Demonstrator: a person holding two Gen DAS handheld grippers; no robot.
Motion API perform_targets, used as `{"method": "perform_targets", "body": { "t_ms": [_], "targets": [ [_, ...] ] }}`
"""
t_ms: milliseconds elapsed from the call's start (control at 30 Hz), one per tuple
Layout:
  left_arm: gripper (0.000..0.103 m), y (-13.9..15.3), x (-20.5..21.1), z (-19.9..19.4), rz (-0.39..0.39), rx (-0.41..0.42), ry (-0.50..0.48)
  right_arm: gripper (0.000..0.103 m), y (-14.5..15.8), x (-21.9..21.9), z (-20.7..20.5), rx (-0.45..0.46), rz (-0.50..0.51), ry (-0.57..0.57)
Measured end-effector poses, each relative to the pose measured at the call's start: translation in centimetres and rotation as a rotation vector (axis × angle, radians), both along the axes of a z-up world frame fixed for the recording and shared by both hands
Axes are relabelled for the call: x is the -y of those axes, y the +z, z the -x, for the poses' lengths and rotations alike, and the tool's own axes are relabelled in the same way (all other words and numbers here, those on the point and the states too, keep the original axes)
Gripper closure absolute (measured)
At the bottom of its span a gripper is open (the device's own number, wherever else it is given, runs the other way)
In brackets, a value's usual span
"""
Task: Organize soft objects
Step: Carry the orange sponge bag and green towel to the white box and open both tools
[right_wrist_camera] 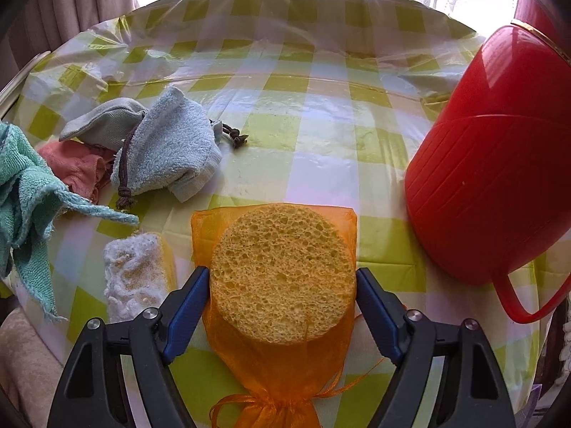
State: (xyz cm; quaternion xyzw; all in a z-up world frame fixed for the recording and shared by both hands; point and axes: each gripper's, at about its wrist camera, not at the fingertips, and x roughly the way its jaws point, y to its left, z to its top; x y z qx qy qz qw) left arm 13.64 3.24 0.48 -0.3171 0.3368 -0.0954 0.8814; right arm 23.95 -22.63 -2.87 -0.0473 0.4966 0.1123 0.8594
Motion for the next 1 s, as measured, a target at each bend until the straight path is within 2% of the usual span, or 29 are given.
{"method": "perform_targets", "body": {
  "t_ms": [233, 433, 700, 1000],
  "targets": [
    [0.059, 1.5, 1.2, 0.7, -0.049, 0.037, -0.019, 0.021, 2.8, 2.7, 3.7, 0.05, -0.056, -0.033],
    [0.059, 3.1, 3.7, 1.5, -0.085, 0.06, -0.085, 0.021, 5.0, 6.6, 6.9, 0.092, -0.081, -0.087],
    [0.058, 5.0, 10.2, 2.8, -0.108, 0.082, -0.261, 0.021, 8.0, 14.2, 12.0, 0.154, -0.066, -0.21],
    [0.058, 6.8, 20.1, 5.0, -0.136, 0.1, -0.504, 0.021, 8.7, 24.1, 18.2, 0.16, 0.01, -0.413]
  ]
}}
